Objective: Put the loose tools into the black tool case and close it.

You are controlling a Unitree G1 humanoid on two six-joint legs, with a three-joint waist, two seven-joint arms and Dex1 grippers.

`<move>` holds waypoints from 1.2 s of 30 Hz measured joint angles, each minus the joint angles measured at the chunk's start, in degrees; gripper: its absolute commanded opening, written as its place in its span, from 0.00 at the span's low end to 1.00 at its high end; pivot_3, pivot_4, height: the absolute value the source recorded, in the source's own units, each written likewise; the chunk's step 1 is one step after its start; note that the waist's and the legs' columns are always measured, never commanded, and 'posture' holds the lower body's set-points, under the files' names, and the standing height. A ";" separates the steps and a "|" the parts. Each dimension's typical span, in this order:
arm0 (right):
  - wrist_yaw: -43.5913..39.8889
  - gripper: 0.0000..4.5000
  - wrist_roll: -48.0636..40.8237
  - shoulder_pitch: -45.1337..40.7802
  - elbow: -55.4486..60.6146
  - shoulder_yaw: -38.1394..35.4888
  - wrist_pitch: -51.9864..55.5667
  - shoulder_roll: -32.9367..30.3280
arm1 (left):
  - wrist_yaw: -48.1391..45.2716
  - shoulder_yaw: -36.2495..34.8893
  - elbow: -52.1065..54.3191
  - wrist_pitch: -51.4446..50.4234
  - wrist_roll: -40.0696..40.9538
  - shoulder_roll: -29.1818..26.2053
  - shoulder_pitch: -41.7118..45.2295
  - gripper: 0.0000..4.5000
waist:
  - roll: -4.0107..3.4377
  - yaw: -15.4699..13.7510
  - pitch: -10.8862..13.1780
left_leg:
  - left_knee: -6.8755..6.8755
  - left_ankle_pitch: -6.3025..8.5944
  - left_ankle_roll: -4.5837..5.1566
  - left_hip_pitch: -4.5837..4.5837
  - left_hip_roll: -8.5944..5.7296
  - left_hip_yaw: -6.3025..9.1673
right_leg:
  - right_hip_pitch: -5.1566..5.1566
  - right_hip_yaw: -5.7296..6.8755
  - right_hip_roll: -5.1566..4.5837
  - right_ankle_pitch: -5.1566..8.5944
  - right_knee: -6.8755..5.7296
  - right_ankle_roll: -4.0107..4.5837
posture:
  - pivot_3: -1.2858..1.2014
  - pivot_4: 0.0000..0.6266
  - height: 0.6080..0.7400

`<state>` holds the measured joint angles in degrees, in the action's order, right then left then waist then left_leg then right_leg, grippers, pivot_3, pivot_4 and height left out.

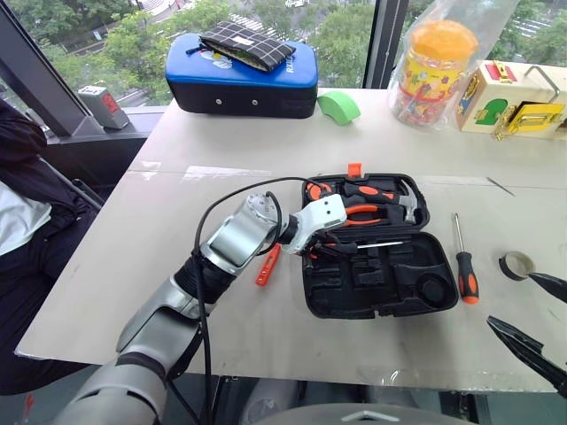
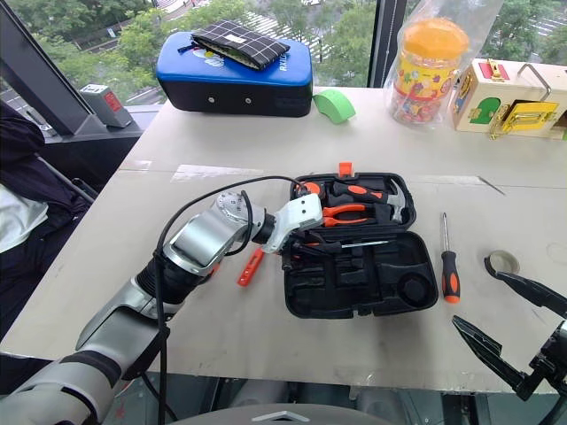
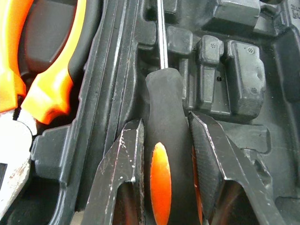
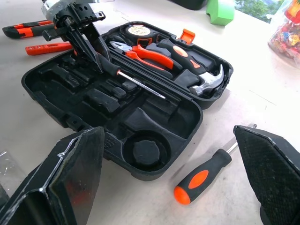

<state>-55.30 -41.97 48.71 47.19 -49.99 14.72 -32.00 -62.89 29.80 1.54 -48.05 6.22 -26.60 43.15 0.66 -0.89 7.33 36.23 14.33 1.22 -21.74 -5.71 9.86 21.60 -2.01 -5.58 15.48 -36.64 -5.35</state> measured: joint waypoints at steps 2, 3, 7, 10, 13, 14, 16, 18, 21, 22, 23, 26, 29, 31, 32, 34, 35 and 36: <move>0.14 1.00 0.00 0.02 0.01 0.00 0.00 0.00 | -0.03 0.13 -0.10 0.52 -0.08 -0.29 0.01 0.46 | 0.00 0.00 0.00 | 0.00 0.00 0.00 0.00 0.00 0.00 | 0.00 0.00 0.00 0.00 0.00 0.00 | 0.52 0.24 1.00; 0.21 1.00 0.00 0.03 0.01 0.02 0.00 0.00 | -0.15 0.21 -0.11 1.00 -0.04 -0.33 0.01 0.56 | 0.00 -0.02 0.00 | 0.00 0.00 0.00 0.00 0.00 0.00 | 0.00 0.00 -0.01 0.00 0.00 0.00 | 0.52 0.24 1.00; 0.48 1.00 0.00 0.32 0.31 0.10 0.00 0.26 | -0.10 -1.64 -0.13 1.97 1.65 -0.29 0.01 0.74 | 0.00 -0.08 0.01 | 0.00 0.00 0.00 -0.01 0.00 0.01 | 0.00 0.00 -0.02 0.00 0.00 0.00 | 0.52 0.24 1.00; 0.74 1.00 0.16 0.41 0.35 0.53 -0.01 0.54 | -1.63 -6.89 0.23 2.97 5.33 -0.54 0.12 0.67 | -0.01 0.00 0.00 | 0.00 0.00 0.00 0.00 0.00 0.01 | 0.01 0.00 -0.02 0.00 0.00 0.00 | 0.52 0.24 1.00; 1.06 1.00 0.56 0.24 0.36 1.82 -0.02 0.55 | -2.93 -9.44 0.65 5.16 7.82 -0.55 -0.17 0.46 | -0.01 -0.05 0.00 | -0.01 0.00 -0.01 -0.01 0.00 0.03 | 0.01 0.02 -0.03 0.00 0.01 0.00 | 0.52 0.24 1.00; 1.27 1.00 0.63 0.13 0.39 2.10 -0.01 0.55 | -3.20 -9.48 0.66 6.19 8.34 -0.56 -0.72 0.35 | -0.03 -0.05 -0.01 | -0.01 0.00 -0.01 -0.01 0.00 0.02 | 0.01 0.01 -0.03 0.00 0.02 0.01 | 0.52 0.24 1.00; 1.57 1.00 0.77 0.06 0.39 2.11 -0.02 0.55 | -3.08 -9.47 0.66 6.91 8.59 -0.28 -1.49 0.22 | -0.02 -0.05 -0.01 | -0.01 0.00 -0.01 -0.01 0.00 0.02 | 0.01 0.01 -0.03 0.00 0.02 0.00 | 0.52 0.24 1.00; 1.95 1.00 0.87 -0.26 0.40 2.38 -0.01 0.48 | -1.31 -9.47 0.39 7.44 8.46 1.06 -2.36 0.07 | -0.02 -0.13 -0.01 | 0.00 0.00 -0.01 0.00 -0.01 0.01 | -0.01 0.00 -0.04 0.00 0.02 0.00 | 0.52 0.24 1.00; 2.60 1.00 0.87 -0.84 1.21 3.75 0.11 0.25 | 1.94 -8.30 -2.21 10.48 6.20 2.75 -4.12 0.03 | -0.02 -0.09 -0.01 | 0.01 0.00 -0.01 0.01 -0.03 -0.01 | -0.01 -0.01 -0.05 0.00 0.01 0.00 | 0.52 0.24 1.00; 3.02 1.00 0.87 -1.14 1.67 4.42 0.21 0.22 | 2.53 -7.43 -3.97 12.08 4.89 2.56 -4.70 0.03 | -0.05 0.02 -0.03 | 0.00 0.00 -0.01 0.03 -0.02 -0.01 | 0.00 -0.02 -0.03 0.00 0.01 0.00 | 0.52 0.24 1.00; 3.45 1.00 0.89 -1.43 1.86 5.05 0.38 0.20 | 3.20 -6.71 -6.40 14.11 3.65 2.41 -5.63 0.03 | -0.06 0.10 -0.03 | 0.00 0.00 -0.01 0.04 -0.02 -0.03 | 0.01 -0.06 -0.02 0.00 -0.01 0.00 | 0.52 0.24 1.00; 4.67 1.00 0.97 -2.33 2.01 6.62 1.19 -0.64 | 3.15 -5.07 -9.00 19.45 1.30 2.10 -5.08 0.03 | 0.03 0.04 -0.20 | -0.01 0.00 -0.01 0.04 -0.01 -0.01 | -0.01 -0.03 -0.02 0.00 0.01 0.00 | 0.52 0.24 1.00; 5.34 1.00 0.97 -2.46 2.53 7.43 1.74 -0.92 | 3.28 -4.51 -10.90 23.21 0.08 2.22 -5.05 0.03 | -0.07 0.04 -0.53 | -0.01 0.01 -0.01 0.07 0.00 -0.03 | -0.03 -0.05 -0.02 0.00 0.00 0.00 | 0.52 0.24 1.00; 5.51 1.00 0.98 -2.34 2.53 7.44 1.84 -0.88 | 3.61 -4.56 -11.61 23.96 -0.15 2.54 -5.11 0.03 | -0.10 0.05 -0.63 | 0.00 0.01 -0.01 0.09 0.00 -0.04 | -0.04 -0.05 -0.02 0.00 -0.02 0.00 | 0.52 0.24 1.00; 5.66 1.00 1.02 -2.29 2.52 7.45 2.12 -0.87 | 4.13 -4.54 -12.17 24.49 -0.48 2.81 -5.16 0.03 | -0.13 0.05 -0.71 | 0.00 0.01 0.00 0.11 -0.01 -0.07 | -0.04 -0.07 -0.02 0.00 -0.04 -0.01 | 0.52 0.24 1.00; 10.64 1.00 1.31 -3.01 3.03 7.64 3.78 1.02 | 3.90 -8.07 -12.08 24.73 2.39 4.25 -7.07 0.03 | -0.18 0.08 -0.73 | 0.01 0.01 0.00 0.08 0.00 -0.05 | 0.00 -0.09 -0.02 0.01 -0.08 -0.01 | 0.52 0.24 1.00; 13.37 1.00 1.51 -3.56 3.13 8.14 5.19 1.20 | 3.24 -9.87 -11.59 24.36 4.63 4.57 -8.27 0.03 | -0.15 0.12 -0.66 | 0.00 0.01 0.00 0.05 0.00 -0.05 | 0.05 -0.11 -0.03 0.01 -0.09 0.00 | 0.52 0.24 1.00; 14.48 1.00 1.50 -3.85 3.18 8.42 5.93 1.20 | 2.83 -10.57 -11.07 23.99 5.67 4.63 -8.65 0.03 | -0.12 0.10 -0.58 | 0.01 0.01 -0.01 0.00 0.00 -0.03 | 0.11 -0.10 -0.02 0.00 -0.09 0.00 | 0.52 0.24 1.00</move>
<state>-40.82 -40.47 44.86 50.37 -41.57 20.65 -30.79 -60.06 19.23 -9.53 -24.06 11.88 -21.97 34.50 0.54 -0.80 6.75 36.24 14.34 1.22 -21.74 -5.71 9.83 21.71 -2.11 -5.61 15.48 -36.74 -5.35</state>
